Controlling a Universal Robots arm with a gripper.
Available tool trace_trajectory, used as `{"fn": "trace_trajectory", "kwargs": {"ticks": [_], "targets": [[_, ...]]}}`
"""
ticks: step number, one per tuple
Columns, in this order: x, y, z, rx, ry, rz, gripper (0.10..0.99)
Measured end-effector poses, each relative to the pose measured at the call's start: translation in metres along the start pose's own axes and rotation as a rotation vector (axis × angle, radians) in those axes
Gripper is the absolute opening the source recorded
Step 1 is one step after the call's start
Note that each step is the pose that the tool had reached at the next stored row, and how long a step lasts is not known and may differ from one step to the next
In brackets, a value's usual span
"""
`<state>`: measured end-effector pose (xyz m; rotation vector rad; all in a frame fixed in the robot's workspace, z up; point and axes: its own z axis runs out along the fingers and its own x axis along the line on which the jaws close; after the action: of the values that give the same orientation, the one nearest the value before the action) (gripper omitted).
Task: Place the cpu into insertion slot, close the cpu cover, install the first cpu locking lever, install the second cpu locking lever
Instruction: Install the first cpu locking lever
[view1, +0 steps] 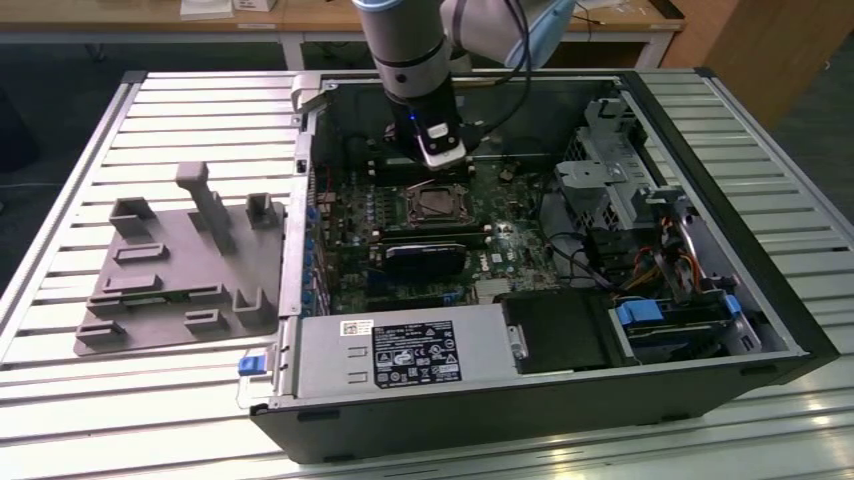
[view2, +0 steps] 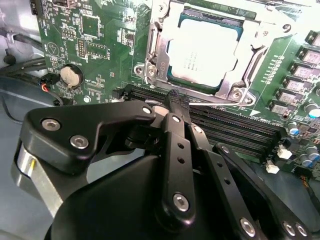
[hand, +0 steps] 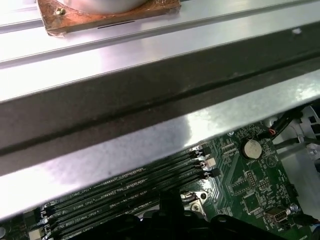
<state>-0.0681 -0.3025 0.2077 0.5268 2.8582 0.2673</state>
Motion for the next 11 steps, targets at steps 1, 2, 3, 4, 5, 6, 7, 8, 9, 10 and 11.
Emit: {"fn": "trace_trajectory", "kwargs": {"ticks": [1, 2, 3, 4, 5, 6, 7, 8, 9, 10, 11], "targets": [[0.0003, 0.0003, 0.0002, 0.001, -0.0013, 0.004, 0.106], [0.0006, 0.0007, 0.0003, 0.002, -0.0026, 0.008, 0.106], [0.0009, 0.0010, 0.0004, 0.003, -0.0041, 0.012, 0.106], [0.0011, 0.0013, 0.0005, 0.004, -0.0054, 0.014, 0.106], [0.0016, 0.0017, 0.0006, 0.005, -0.0067, 0.017, 0.106], [0.0022, 0.0021, 0.0007, 0.006, -0.0079, 0.020, 0.106], [0.0027, 0.0024, 0.0008, 0.007, -0.0093, 0.022, 0.106], [0.0032, 0.0028, 0.0008, 0.007, -0.0106, 0.024, 0.106], [0.0038, 0.0031, 0.0008, 0.008, -0.0121, 0.026, 0.106], [0.0044, 0.0033, 0.0008, 0.009, -0.0135, 0.029, 0.106], [0.0050, 0.0035, 0.0008, 0.010, -0.0150, 0.031, 0.106]]}}
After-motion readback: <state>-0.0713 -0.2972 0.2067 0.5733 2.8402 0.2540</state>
